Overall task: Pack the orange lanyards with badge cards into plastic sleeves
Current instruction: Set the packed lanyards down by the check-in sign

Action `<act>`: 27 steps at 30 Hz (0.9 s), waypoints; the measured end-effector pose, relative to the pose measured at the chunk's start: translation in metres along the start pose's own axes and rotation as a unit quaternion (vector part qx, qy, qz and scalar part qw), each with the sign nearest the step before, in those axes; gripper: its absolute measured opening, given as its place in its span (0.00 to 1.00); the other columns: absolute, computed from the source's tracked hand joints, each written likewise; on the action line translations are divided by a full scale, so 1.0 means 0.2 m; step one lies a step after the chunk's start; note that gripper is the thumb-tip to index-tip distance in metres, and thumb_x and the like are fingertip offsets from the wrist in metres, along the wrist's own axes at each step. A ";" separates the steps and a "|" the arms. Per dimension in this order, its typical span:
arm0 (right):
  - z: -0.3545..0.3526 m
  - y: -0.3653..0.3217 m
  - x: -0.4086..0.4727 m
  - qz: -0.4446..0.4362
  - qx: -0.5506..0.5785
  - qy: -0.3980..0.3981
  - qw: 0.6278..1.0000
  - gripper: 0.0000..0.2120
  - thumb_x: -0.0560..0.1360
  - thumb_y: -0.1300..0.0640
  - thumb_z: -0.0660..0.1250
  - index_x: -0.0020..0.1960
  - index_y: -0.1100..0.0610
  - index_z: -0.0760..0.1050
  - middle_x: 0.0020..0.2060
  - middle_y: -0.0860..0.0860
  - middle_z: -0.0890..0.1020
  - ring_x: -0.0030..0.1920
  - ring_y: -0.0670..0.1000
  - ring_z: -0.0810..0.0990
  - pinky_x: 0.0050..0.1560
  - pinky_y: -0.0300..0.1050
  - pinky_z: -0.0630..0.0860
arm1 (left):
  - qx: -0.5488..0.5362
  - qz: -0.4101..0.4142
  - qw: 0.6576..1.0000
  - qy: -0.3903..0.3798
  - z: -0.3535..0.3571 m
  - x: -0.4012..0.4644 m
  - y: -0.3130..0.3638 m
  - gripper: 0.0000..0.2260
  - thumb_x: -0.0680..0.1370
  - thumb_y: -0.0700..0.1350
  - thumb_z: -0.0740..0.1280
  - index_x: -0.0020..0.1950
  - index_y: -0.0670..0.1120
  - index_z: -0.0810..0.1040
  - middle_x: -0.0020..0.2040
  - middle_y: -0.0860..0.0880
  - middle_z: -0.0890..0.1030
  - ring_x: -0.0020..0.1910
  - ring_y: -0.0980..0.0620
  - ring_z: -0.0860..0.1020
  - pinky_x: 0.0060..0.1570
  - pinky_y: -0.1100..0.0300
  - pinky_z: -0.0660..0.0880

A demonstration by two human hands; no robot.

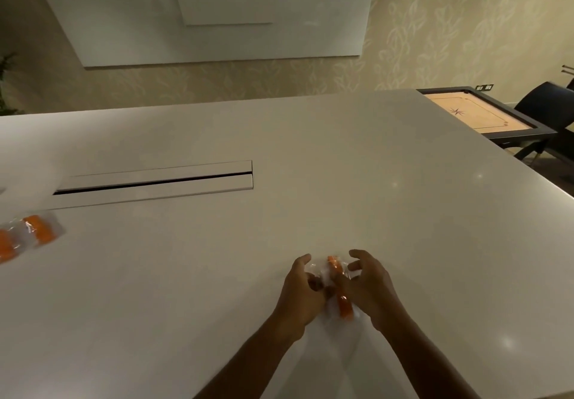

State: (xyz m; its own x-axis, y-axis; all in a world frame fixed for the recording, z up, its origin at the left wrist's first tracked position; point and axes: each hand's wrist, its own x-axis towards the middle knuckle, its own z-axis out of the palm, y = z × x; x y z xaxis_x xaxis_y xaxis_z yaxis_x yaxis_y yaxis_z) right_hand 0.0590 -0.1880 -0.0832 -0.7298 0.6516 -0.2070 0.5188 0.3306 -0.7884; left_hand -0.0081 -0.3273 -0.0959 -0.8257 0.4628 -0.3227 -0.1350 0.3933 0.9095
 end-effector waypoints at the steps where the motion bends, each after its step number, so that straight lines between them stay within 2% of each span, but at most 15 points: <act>1: 0.02 -0.02 0.00 -0.006 0.000 0.000 1.000 0.32 0.76 0.45 0.77 0.76 0.50 0.71 0.60 0.50 0.79 0.58 0.52 0.81 0.51 0.45 0.80 | -0.006 0.003 1.000 0.005 -0.03 0.00 -0.01 0.38 0.76 0.42 0.78 0.81 0.53 0.62 0.69 0.46 0.80 0.60 0.51 0.81 0.47 0.71 0.80; 2: 0.04 -0.05 -0.01 -0.012 -0.001 0.000 1.000 0.32 0.75 0.45 0.77 0.76 0.50 0.71 0.61 0.50 0.79 0.58 0.52 0.80 0.50 0.44 0.79 | -0.010 0.006 1.000 0.012 -0.06 0.01 -0.02 0.38 0.76 0.41 0.78 0.81 0.53 0.62 0.70 0.46 0.79 0.60 0.50 0.81 0.42 0.75 0.78; 4: 0.09 -0.10 -0.02 -0.028 -0.005 -0.003 1.000 0.33 0.75 0.44 0.77 0.76 0.50 0.71 0.62 0.51 0.78 0.59 0.52 0.79 0.47 0.40 0.76 | -0.017 0.008 0.999 0.026 -0.14 0.01 -0.03 0.38 0.76 0.41 0.78 0.81 0.53 0.62 0.69 0.46 0.80 0.59 0.50 0.81 0.39 0.76 0.77; 6: 0.15 -0.16 -0.02 -0.045 -0.001 -0.010 0.999 0.35 0.74 0.42 0.77 0.76 0.50 0.71 0.64 0.52 0.78 0.61 0.52 0.78 0.51 0.43 0.78 | -0.023 0.011 0.999 0.042 -0.24 0.02 -0.04 0.38 0.76 0.42 0.78 0.81 0.54 0.63 0.67 0.47 0.81 0.56 0.52 0.82 0.40 0.74 0.77; 9: 0.26 -0.27 -0.03 -0.055 0.010 -0.035 0.998 0.35 0.74 0.41 0.77 0.76 0.50 0.71 0.64 0.51 0.79 0.61 0.53 0.80 0.59 0.52 0.82 | -0.039 0.011 0.997 0.068 -0.42 0.01 -0.06 0.37 0.75 0.42 0.79 0.80 0.54 0.64 0.61 0.50 0.82 0.53 0.57 0.82 0.41 0.72 0.77; 12: 0.42 -0.40 -0.05 -0.072 0.015 -0.069 0.995 0.33 0.74 0.41 0.76 0.76 0.48 0.71 0.58 0.48 0.81 0.57 0.51 0.82 0.55 0.52 0.85 | -0.056 0.007 0.994 0.096 -0.64 -0.01 -0.10 0.37 0.75 0.41 0.79 0.79 0.54 0.65 0.57 0.50 0.84 0.53 0.56 0.83 0.44 0.69 0.78; 16: 0.67 -0.58 -0.08 -0.104 0.010 -0.122 0.987 0.32 0.75 0.42 0.76 0.75 0.46 0.70 0.51 0.42 0.80 0.49 0.45 0.82 0.47 0.45 0.84 | -0.066 0.000 0.987 0.144 -0.95 -0.05 -0.17 0.37 0.75 0.38 0.78 0.79 0.52 0.66 0.62 0.47 0.83 0.57 0.50 0.82 0.54 0.61 0.81; 18: 0.80 -0.66 -0.11 -0.117 0.004 -0.145 0.982 0.32 0.74 0.43 0.77 0.75 0.45 0.70 0.51 0.42 0.80 0.49 0.45 0.82 0.45 0.43 0.83 | -0.069 -0.004 0.984 0.165 -1.10 -0.08 -0.20 0.36 0.75 0.38 0.78 0.79 0.51 0.66 0.60 0.48 0.83 0.57 0.50 0.82 0.53 0.61 0.81; 22: 1.10 -0.86 -0.18 -0.149 -0.008 -0.183 0.972 0.33 0.73 0.42 0.78 0.74 0.45 0.70 0.53 0.43 0.80 0.51 0.47 0.82 0.48 0.45 0.83 | -0.078 -0.016 0.977 0.198 -1.44 -0.15 -0.32 0.34 0.77 0.37 0.76 0.78 0.51 0.67 0.61 0.47 0.82 0.58 0.48 0.82 0.59 0.54 0.82; 25: 1.32 -1.01 -0.24 -0.165 -0.010 -0.209 0.964 0.32 0.73 0.46 0.79 0.74 0.47 0.71 0.55 0.46 0.81 0.54 0.50 0.81 0.54 0.48 0.83 | -0.060 -0.030 0.973 0.222 -1.68 -0.20 -0.42 0.32 0.78 0.35 0.74 0.78 0.53 0.66 0.64 0.46 0.81 0.58 0.48 0.81 0.58 0.56 0.81; 27: 1.48 -1.12 -0.29 -0.178 -0.013 -0.225 0.958 0.33 0.73 0.49 0.79 0.75 0.48 0.71 0.54 0.46 0.81 0.53 0.49 0.81 0.50 0.43 0.81 | -0.054 -0.039 0.970 0.233 -1.85 -0.23 -0.48 0.32 0.79 0.35 0.72 0.79 0.53 0.66 0.65 0.46 0.81 0.58 0.48 0.81 0.56 0.55 0.81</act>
State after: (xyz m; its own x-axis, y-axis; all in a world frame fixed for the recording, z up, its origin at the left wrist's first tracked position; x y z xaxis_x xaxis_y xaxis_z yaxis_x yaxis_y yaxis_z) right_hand -0.1473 -0.5012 -0.0664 -0.9773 0.1370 -0.1616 0.2089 0.4976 -0.8419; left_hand -0.1600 -0.6812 -0.0719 -0.9655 0.0150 -0.2600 -0.2421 0.3157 0.9175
